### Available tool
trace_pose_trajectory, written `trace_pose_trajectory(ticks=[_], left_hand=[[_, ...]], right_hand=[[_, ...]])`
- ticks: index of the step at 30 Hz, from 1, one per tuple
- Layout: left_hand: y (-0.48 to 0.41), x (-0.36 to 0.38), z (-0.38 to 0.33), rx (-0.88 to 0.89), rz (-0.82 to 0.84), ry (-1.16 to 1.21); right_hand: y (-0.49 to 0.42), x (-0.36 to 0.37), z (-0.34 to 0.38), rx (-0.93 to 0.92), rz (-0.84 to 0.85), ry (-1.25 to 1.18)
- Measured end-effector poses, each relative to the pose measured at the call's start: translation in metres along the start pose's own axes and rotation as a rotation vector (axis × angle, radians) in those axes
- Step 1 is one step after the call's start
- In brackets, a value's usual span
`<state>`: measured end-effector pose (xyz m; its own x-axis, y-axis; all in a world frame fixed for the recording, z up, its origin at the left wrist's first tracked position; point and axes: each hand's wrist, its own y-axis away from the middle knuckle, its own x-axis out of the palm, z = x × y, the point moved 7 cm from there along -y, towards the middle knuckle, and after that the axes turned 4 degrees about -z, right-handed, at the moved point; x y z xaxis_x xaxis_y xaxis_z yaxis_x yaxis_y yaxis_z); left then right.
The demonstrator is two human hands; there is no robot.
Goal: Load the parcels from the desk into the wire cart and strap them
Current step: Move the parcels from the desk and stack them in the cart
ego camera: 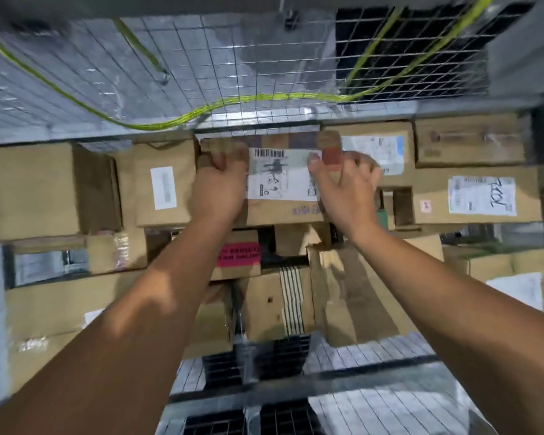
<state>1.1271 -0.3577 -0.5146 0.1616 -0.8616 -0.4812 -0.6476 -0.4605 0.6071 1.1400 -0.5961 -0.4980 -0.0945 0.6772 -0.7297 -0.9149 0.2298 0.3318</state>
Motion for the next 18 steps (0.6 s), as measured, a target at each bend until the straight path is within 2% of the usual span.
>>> trace_pose_trajectory(ticks=[2,4,6,9,13,16,18], left_hand=[[-0.015,0.005,-0.003,0.029,-0.06,-0.086],[-0.027,0.003,-0.003,0.058,-0.116,-0.061],[-0.039,-0.003,0.001,0.055,-0.167,-0.024],[-0.043,-0.006,0.001,0.091,-0.205,-0.025],[-0.043,0.033,0.012,0.074,-0.031,-0.173],[-0.049,0.042,0.001,0.112,-0.132,-0.234],[-0.054,0.046,0.002,0.115,-0.139,-0.276]], right_hand=[[-0.016,0.005,0.007,-0.039,-0.055,0.07],[-0.027,0.012,0.011,-0.038,-0.093,0.014],[-0.034,0.023,0.011,0.029,-0.056,-0.035],[-0.04,0.034,0.003,0.091,-0.005,0.06],[-0.045,0.032,-0.007,-0.064,-0.122,0.223],[-0.057,0.045,-0.023,0.013,-0.018,0.397],[-0.061,0.052,-0.029,0.047,0.048,0.484]])
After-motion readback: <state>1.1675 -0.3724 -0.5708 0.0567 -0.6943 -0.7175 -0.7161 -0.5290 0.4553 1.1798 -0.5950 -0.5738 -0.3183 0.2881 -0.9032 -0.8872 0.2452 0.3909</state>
